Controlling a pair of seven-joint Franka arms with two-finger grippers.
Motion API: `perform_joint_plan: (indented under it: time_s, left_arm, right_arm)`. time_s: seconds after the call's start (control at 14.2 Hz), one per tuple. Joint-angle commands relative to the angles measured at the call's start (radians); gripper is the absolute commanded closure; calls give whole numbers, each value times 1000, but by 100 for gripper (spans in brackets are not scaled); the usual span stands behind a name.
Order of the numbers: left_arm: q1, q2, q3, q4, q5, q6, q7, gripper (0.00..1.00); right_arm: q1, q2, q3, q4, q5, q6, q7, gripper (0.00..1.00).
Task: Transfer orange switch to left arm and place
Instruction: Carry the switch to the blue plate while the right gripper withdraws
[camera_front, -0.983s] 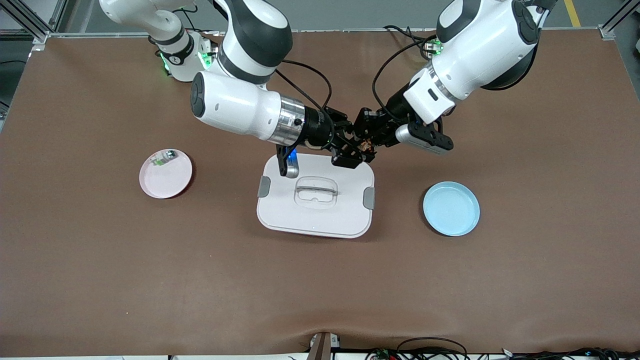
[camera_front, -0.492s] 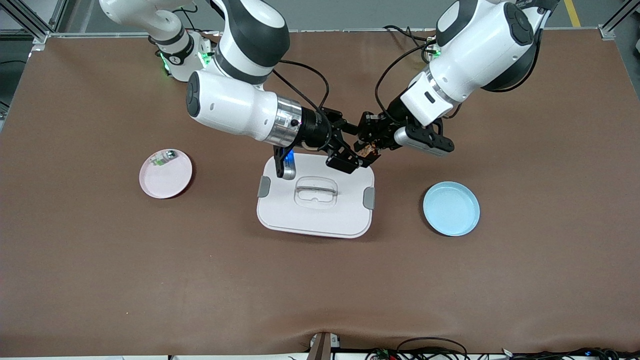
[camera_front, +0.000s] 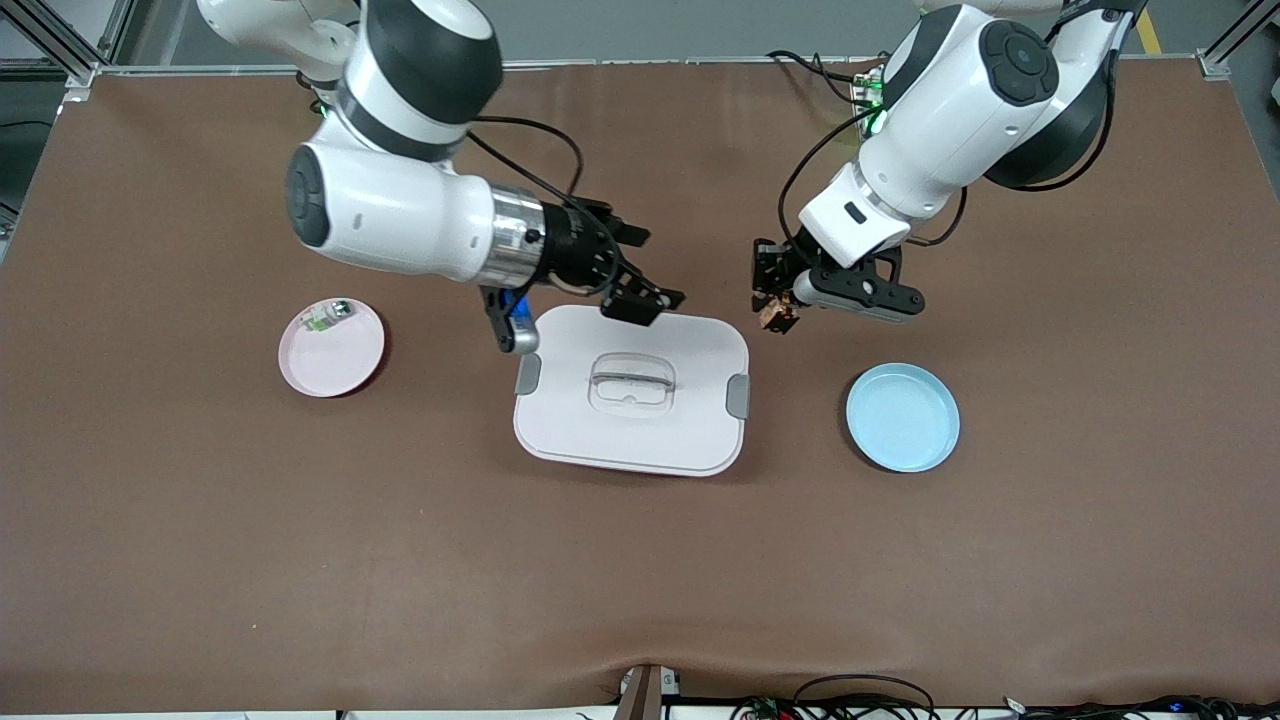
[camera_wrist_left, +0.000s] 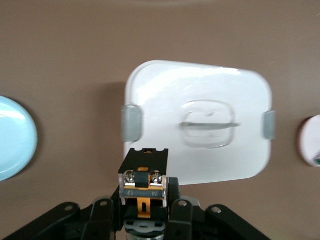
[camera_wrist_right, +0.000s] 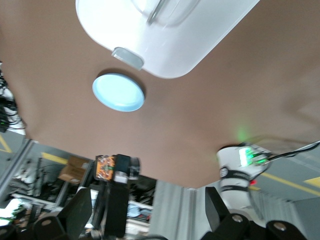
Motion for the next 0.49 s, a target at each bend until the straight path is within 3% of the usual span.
perform_joint_plan:
  time_s: [0.0, 0.21, 0.42]
  left_arm:
    - [23, 0, -1, -4, 115, -67, 72, 100]
    - [77, 6, -1, -10, 129, -123, 245, 100]
    - [146, 40, -1, -14, 185, -169, 498, 100]
  right_arm:
    - [-61, -169, 10, -202, -41, -32, -128, 0]
    - [-111, -318, 9, -407, -83, -33, -334, 0]
    - [-182, -412, 9, -509, -149, -69, -464, 0]
